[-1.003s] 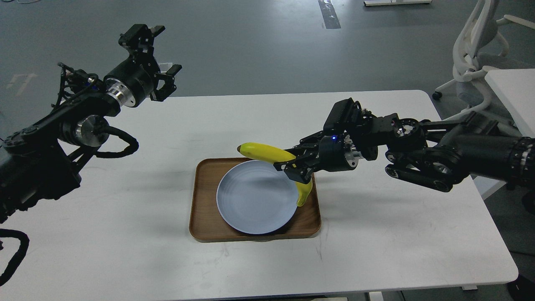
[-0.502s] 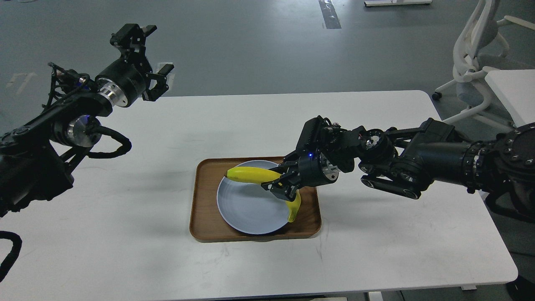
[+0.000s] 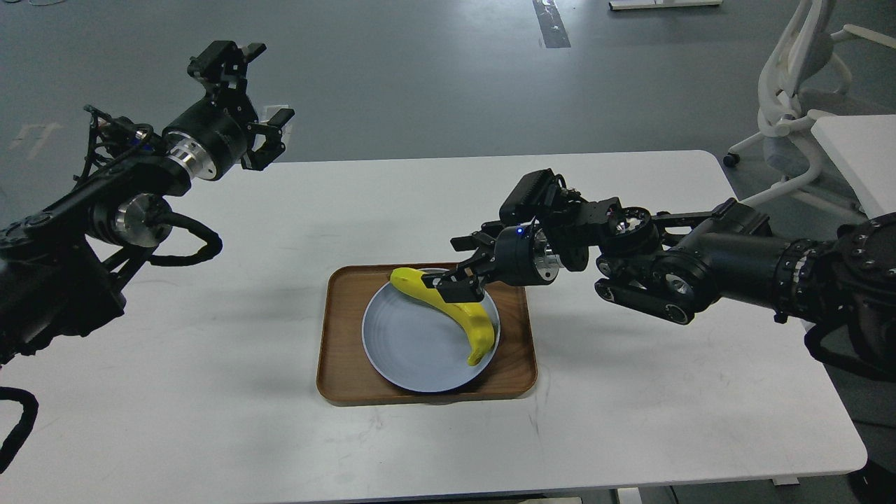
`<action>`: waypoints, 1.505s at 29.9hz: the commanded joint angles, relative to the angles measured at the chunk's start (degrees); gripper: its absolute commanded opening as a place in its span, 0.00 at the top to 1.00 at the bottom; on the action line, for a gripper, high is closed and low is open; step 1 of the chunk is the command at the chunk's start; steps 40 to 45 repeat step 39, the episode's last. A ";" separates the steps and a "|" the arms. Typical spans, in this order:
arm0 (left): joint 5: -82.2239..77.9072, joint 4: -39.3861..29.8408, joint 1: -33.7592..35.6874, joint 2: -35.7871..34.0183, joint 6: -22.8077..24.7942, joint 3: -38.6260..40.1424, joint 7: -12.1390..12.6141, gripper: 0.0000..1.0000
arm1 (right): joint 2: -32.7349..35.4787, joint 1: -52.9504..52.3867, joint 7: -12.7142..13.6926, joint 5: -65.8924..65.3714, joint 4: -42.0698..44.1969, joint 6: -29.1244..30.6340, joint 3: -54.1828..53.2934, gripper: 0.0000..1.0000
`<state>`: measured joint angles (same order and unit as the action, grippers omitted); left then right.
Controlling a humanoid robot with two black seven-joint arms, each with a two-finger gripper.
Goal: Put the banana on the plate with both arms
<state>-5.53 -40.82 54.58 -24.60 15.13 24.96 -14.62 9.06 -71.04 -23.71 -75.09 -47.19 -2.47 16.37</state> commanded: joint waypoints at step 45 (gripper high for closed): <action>1.05 -0.49 -11.87 0.87 11.24 7.83 -0.15 0.02 | 9.66 20.06 17.56 75.62 -1.06 6.42 -47.30 0.00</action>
